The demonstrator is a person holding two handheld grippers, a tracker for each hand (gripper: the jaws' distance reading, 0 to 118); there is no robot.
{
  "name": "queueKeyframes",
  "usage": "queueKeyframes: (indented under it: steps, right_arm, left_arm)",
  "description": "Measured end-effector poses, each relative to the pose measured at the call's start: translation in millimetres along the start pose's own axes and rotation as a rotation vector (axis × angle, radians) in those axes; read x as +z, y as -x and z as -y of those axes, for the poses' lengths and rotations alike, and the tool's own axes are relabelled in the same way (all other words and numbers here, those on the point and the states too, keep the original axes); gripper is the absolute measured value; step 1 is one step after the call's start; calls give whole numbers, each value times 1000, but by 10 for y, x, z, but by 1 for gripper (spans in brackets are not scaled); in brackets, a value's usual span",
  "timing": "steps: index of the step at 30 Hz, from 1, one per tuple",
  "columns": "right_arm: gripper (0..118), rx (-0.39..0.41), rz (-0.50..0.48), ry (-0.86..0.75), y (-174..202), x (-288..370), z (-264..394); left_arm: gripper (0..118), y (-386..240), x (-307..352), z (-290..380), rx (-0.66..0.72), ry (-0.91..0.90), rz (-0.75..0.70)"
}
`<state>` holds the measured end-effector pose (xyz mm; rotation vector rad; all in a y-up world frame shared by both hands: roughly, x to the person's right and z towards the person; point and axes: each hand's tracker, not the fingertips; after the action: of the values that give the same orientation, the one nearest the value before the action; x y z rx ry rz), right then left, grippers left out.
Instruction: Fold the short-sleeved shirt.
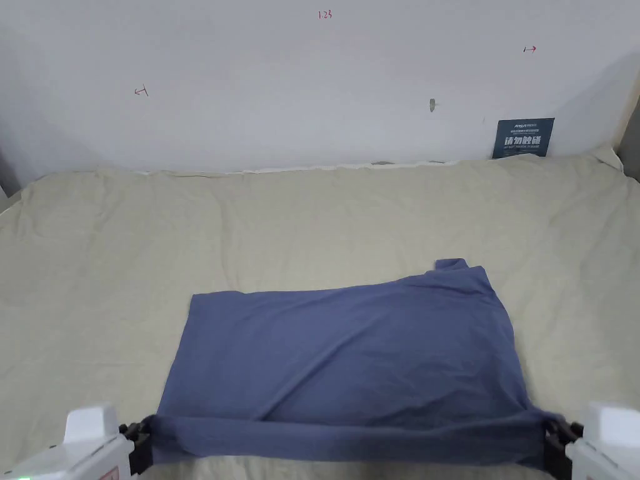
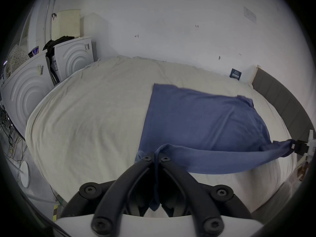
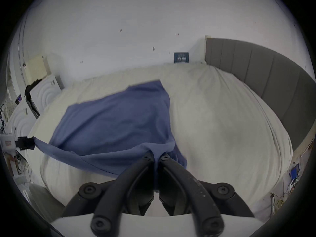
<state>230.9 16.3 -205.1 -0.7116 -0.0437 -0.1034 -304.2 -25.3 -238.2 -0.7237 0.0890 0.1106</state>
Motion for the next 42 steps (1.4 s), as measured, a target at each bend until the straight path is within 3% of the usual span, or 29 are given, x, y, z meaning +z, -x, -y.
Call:
queueKeyframes:
  steps: [6,9,15,20,22,23,24,25,26,27,28,36,42]
  right_arm:
    - [5,15,26,6,110,-634,-624]
    - [5,0,58,64,-82,-1274,-711]
    - [5,-65,94,236,-99,-2123,-648]
    - [6,-45,120,311,-98,-2486,-432]
    - [14,-42,124,278,-93,-2432,-390]
    - [23,-36,130,271,-94,-2411,-391]
    - [40,-26,131,270,-102,-2374,-419]
    - [60,-23,121,254,-113,-2311,-442]
    - [81,-22,108,214,-98,-2210,-470]
    - [104,-20,103,161,-77,-2071,-505]
    - [112,-15,98,97,-64,-1917,-547]
    - [112,53,31,-338,288,-259,-802]
    - [104,83,57,-496,433,481,-578]
  left_arm:
    - [3,-289,-373,-616,-12,12,-14]
    - [3,-251,-834,-816,-20,76,-23]
    - [3,-291,-1553,-878,-29,206,-61]
    - [4,-331,-1734,-775,-31,273,-73]
    - [17,-327,-1681,-752,-29,257,-71]
    - [34,-318,-1653,-762,-27,253,-70]
    - [69,-304,-1606,-783,-22,249,-70]
    - [93,-255,-1583,-807,-15,243,-68]
    - [111,-248,-1495,-828,-4,215,-57]
    - [118,-250,-1355,-854,11,155,-47]
    - [117,-258,-1185,-890,18,77,-43]
    - [116,-539,269,-1070,-36,-364,-45]
    - [108,-601,717,-784,-71,-502,-35]
